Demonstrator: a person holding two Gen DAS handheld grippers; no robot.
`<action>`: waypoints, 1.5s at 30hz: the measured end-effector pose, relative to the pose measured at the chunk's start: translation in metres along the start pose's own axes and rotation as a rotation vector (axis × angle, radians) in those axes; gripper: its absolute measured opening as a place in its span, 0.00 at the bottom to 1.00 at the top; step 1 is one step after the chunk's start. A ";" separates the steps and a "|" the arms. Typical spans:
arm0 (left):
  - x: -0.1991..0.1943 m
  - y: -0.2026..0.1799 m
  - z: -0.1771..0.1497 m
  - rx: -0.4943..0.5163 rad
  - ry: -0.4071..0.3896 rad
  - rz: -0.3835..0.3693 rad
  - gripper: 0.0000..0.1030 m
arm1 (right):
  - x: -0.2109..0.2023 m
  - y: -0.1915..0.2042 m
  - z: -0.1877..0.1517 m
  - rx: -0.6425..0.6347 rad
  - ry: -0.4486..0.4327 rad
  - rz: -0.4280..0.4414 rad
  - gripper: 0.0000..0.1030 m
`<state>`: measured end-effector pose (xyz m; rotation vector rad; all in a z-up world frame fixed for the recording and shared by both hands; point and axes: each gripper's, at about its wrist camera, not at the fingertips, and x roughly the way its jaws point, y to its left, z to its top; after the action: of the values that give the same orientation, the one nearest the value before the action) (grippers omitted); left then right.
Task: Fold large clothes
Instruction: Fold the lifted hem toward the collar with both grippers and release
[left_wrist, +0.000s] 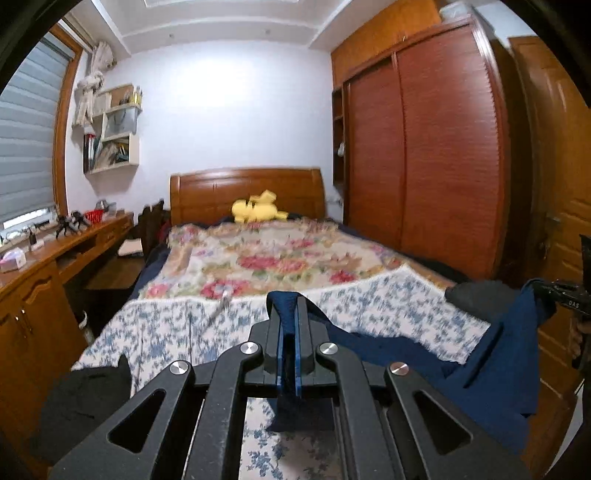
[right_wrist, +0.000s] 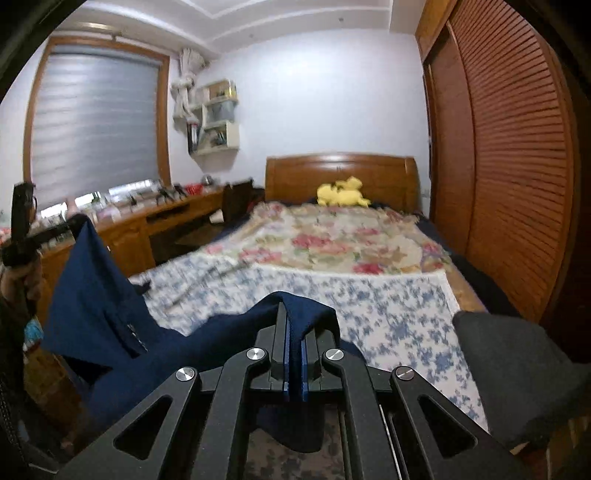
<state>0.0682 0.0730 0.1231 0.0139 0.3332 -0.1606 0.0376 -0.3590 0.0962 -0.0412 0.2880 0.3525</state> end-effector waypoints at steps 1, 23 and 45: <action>0.009 0.001 -0.004 -0.001 0.017 0.000 0.04 | 0.014 -0.003 -0.004 0.009 0.022 0.003 0.03; 0.218 0.014 -0.053 0.002 0.148 0.120 0.04 | 0.270 -0.018 -0.018 -0.044 0.205 -0.220 0.04; 0.239 -0.009 -0.132 0.039 0.237 -0.088 0.74 | 0.258 0.033 -0.023 -0.095 0.312 -0.238 0.52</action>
<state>0.2469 0.0322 -0.0794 0.0567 0.5678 -0.2536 0.2518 -0.2438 0.0008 -0.2237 0.5697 0.1216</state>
